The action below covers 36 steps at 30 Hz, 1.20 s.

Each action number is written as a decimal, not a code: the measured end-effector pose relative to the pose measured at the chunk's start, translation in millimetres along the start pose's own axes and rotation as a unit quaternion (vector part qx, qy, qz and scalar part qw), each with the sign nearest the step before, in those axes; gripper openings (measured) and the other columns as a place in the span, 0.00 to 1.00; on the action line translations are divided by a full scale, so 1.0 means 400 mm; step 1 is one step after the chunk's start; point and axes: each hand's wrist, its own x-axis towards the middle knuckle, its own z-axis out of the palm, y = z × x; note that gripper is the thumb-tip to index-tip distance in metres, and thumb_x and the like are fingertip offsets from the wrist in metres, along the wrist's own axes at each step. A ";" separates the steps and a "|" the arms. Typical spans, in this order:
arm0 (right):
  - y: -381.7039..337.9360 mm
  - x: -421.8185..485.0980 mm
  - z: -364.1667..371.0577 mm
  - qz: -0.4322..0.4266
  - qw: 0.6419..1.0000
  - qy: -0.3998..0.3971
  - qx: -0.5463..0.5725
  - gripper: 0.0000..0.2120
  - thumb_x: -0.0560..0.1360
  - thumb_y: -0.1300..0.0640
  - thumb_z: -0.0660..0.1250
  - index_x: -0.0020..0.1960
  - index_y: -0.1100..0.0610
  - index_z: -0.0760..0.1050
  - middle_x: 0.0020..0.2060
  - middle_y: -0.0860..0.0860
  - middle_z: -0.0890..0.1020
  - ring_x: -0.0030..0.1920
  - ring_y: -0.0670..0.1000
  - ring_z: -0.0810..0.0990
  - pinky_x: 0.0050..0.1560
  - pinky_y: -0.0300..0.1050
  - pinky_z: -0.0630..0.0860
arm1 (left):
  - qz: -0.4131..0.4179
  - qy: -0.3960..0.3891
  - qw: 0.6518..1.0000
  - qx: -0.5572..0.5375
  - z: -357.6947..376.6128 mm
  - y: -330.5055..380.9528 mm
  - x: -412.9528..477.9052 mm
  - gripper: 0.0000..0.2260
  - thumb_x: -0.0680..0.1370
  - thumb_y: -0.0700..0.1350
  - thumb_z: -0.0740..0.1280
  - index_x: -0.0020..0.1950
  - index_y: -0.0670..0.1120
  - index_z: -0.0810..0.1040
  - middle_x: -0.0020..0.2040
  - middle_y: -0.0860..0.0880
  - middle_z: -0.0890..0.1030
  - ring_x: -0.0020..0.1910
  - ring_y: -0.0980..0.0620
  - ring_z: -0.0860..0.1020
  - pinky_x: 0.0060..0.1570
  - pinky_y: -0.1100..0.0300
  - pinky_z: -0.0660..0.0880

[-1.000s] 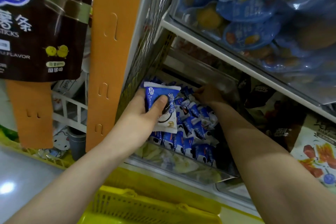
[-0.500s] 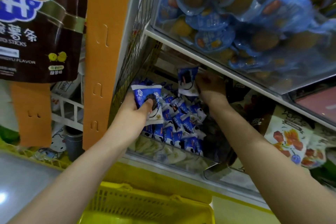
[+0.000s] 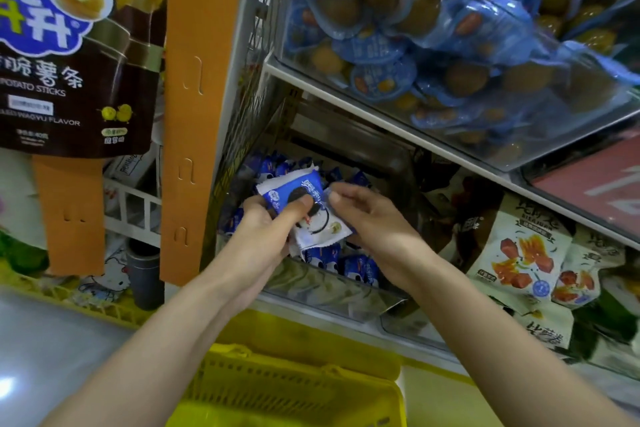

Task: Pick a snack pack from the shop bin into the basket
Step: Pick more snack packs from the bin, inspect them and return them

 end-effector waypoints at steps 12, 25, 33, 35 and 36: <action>-0.024 0.095 -0.012 -0.142 0.976 0.158 -0.051 0.04 0.76 0.60 0.65 0.47 0.51 0.75 0.39 0.44 0.84 0.38 0.39 0.81 0.30 0.28 0.72 | -0.047 0.008 0.999 0.005 -0.007 0.018 0.024 0.11 0.79 0.45 0.61 0.54 0.38 0.74 0.53 0.43 0.79 0.48 0.45 0.81 0.38 0.56 0.81; 0.105 0.383 -0.097 -0.017 0.909 0.238 -0.341 0.16 0.78 0.59 0.61 0.64 0.61 0.72 0.60 0.61 0.77 0.60 0.60 0.75 0.61 0.53 0.72 | 0.016 0.037 0.999 0.035 -0.043 0.023 0.088 0.14 0.79 0.46 0.60 0.63 0.44 0.71 0.59 0.44 0.78 0.54 0.46 0.79 0.43 0.58 0.81; 0.114 0.399 -0.099 0.070 0.895 0.130 -0.421 0.14 0.77 0.58 0.64 0.61 0.61 0.76 0.60 0.59 0.77 0.60 0.58 0.75 0.60 0.48 0.71 | 0.014 0.030 0.998 0.054 -0.043 0.011 0.105 0.20 0.80 0.47 0.60 0.70 0.43 0.65 0.64 0.42 0.73 0.54 0.45 0.79 0.45 0.57 0.79; 0.113 0.396 -0.093 0.066 0.898 0.116 -0.420 0.14 0.79 0.58 0.61 0.62 0.60 0.75 0.61 0.59 0.77 0.60 0.58 0.75 0.62 0.48 0.70 | 0.016 0.024 0.998 0.048 -0.046 0.010 0.103 0.21 0.79 0.46 0.60 0.71 0.43 0.64 0.64 0.42 0.73 0.55 0.46 0.79 0.46 0.57 0.79; 0.111 0.391 -0.088 0.069 0.894 0.114 -0.427 0.14 0.79 0.59 0.59 0.62 0.61 0.75 0.61 0.60 0.76 0.60 0.58 0.74 0.62 0.48 0.70 | 0.017 0.020 0.999 0.045 -0.048 0.009 0.102 0.21 0.79 0.46 0.61 0.71 0.44 0.65 0.64 0.43 0.74 0.55 0.46 0.79 0.46 0.57 0.79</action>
